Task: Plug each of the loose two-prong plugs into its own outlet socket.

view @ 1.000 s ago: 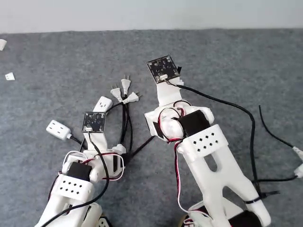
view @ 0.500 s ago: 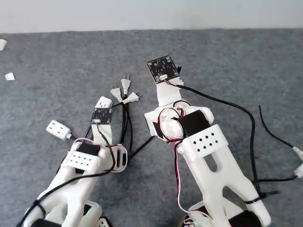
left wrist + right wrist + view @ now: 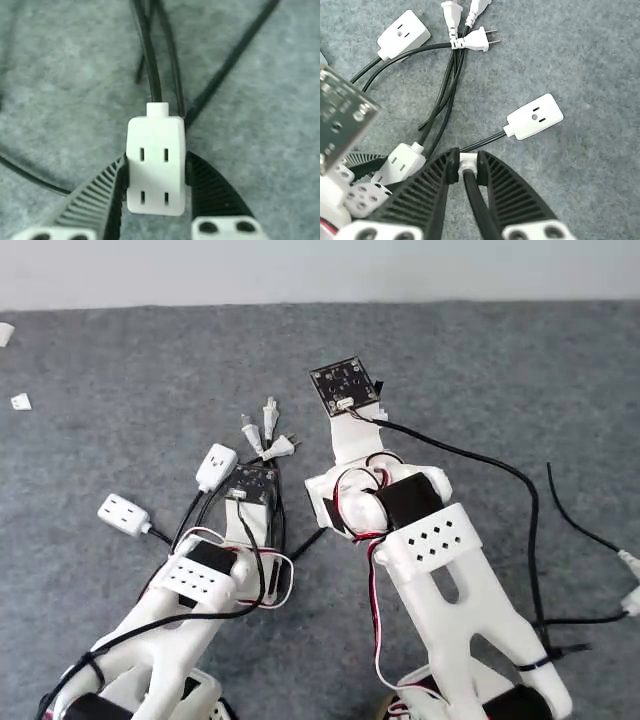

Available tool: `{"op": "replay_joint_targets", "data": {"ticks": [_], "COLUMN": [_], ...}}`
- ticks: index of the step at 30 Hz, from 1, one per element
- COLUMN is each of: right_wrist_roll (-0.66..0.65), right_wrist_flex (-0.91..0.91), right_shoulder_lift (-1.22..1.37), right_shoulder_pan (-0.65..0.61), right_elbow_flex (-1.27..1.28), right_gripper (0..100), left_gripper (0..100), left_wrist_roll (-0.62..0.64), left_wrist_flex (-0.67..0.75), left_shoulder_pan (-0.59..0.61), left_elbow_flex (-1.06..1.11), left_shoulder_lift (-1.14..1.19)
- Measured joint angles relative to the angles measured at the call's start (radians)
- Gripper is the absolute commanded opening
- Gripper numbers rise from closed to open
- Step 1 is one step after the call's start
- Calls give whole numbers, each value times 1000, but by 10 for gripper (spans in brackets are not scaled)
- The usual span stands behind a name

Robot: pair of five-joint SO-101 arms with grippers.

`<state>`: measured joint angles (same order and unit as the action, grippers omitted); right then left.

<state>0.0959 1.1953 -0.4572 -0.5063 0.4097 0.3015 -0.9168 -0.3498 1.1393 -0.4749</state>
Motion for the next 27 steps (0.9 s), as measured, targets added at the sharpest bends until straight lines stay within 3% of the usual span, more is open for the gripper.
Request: {"op": "replay_joint_targets", "data": {"ticks": [8, 15, 21, 27], "right_wrist_roll": [-17, -40, -41, -41], "right_wrist_flex": [2, 71, 72, 72], "right_shoulder_lift": [-52, -135, -137, -138], "right_shoulder_pan": [80, 180, 180, 180], "right_elbow_flex": [0, 29, 52, 55], "right_gripper": [8, 8, 9, 9], "left_gripper": [13, 14, 17, 170], "left_wrist_roll": [46, 140, 232, 252], "left_wrist_flex": [80, 46, -44, -95], "left_shoulder_pan": [-23, -31, -32, -63], "left_elbow_flex": [-101, -371, -624, -724], "left_shoulder_lift": [46, 410, 618, 695]}}
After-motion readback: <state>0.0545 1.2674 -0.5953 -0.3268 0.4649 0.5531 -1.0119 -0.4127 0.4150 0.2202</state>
